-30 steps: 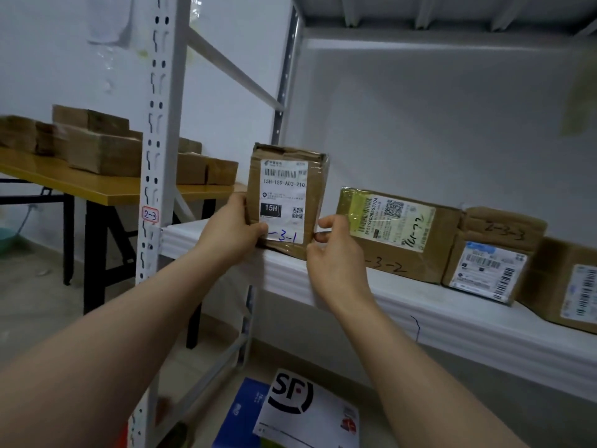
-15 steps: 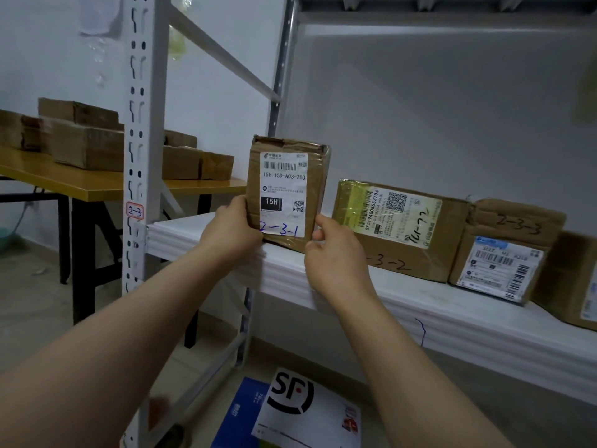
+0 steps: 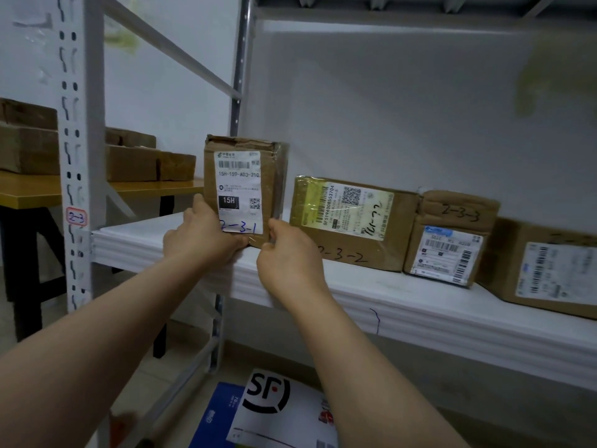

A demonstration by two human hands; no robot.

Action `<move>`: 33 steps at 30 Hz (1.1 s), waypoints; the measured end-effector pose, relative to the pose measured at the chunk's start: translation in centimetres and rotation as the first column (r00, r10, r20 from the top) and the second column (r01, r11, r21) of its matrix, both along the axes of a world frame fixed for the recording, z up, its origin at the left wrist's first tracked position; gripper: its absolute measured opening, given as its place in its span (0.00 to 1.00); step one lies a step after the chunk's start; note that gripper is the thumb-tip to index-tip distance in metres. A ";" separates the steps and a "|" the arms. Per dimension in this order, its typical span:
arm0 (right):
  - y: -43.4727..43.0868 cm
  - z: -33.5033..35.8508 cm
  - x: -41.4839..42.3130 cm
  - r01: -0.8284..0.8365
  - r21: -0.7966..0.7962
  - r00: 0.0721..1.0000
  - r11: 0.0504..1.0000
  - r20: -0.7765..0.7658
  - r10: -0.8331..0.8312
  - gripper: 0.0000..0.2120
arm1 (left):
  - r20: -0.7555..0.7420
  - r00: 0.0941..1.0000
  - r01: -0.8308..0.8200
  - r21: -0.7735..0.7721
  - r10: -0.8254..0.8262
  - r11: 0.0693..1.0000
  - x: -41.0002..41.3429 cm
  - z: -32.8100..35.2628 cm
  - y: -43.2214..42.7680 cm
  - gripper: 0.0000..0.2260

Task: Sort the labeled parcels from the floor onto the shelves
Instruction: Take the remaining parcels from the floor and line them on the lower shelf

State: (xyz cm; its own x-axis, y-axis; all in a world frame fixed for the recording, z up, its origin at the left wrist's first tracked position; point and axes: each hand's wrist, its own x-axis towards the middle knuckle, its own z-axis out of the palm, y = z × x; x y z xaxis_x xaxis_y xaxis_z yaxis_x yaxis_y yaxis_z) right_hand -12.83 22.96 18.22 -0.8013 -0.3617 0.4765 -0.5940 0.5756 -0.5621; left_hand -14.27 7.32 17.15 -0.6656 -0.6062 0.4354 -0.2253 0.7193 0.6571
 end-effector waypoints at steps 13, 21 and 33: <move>0.6 0.3 0.1 0.004 -0.134 0.999 0.991 0.051 0.002 0.14 | 0.057 0.998 0.017 -0.066 -0.014 0.998 -0.2 0.0 0.4 0.41; 1.7 -0.4 1.4 -0.050 -0.447 0.990 0.893 0.094 0.103 0.16 | 0.045 0.998 0.040 -0.078 -0.037 0.996 0.1 -0.4 -0.2 0.42; 10.3 -0.6 0.8 -0.069 -0.608 0.994 0.791 0.030 0.109 0.08 | -0.470 0.826 0.104 -0.413 -0.310 0.905 2.0 0.5 12.2 0.20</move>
State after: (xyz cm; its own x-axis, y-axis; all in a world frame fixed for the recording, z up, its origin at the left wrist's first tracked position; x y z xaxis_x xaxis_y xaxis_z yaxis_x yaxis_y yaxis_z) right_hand -12.04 33.24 17.59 -0.8141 -0.0863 0.5743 -0.5793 0.0517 -0.8135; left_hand -12.26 19.56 17.63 -0.3726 -0.2154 0.9027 0.2525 0.9125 0.3219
